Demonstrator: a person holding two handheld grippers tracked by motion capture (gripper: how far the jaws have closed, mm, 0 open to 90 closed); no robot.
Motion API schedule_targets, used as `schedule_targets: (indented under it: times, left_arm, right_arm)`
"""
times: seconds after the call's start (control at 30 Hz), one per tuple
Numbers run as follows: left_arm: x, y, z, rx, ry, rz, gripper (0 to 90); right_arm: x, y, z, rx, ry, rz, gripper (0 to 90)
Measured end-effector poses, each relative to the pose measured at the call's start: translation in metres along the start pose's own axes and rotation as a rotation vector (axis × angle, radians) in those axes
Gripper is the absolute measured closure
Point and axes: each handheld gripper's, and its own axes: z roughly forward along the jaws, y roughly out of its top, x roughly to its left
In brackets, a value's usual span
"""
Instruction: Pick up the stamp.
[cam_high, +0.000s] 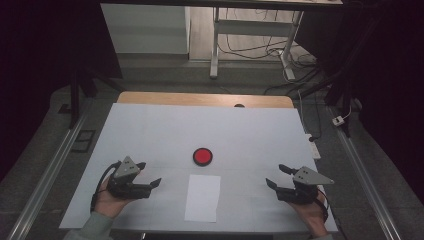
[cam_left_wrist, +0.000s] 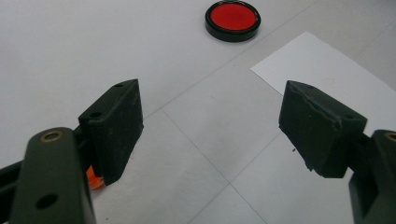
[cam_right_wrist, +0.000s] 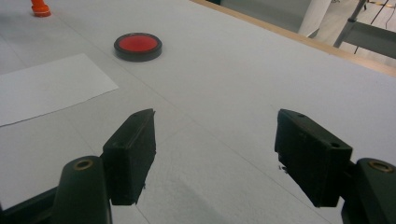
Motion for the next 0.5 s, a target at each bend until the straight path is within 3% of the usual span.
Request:
schedule_targets:
  times: [0.5]
  left_arm:
    - [0.023, 0.016, 0.005, 0.059, 0.038, -0.018, 22.3]
  right_arm:
    - [0.002, 0.0, 0.001, 0.014, -0.007, -0.006, 29.8]
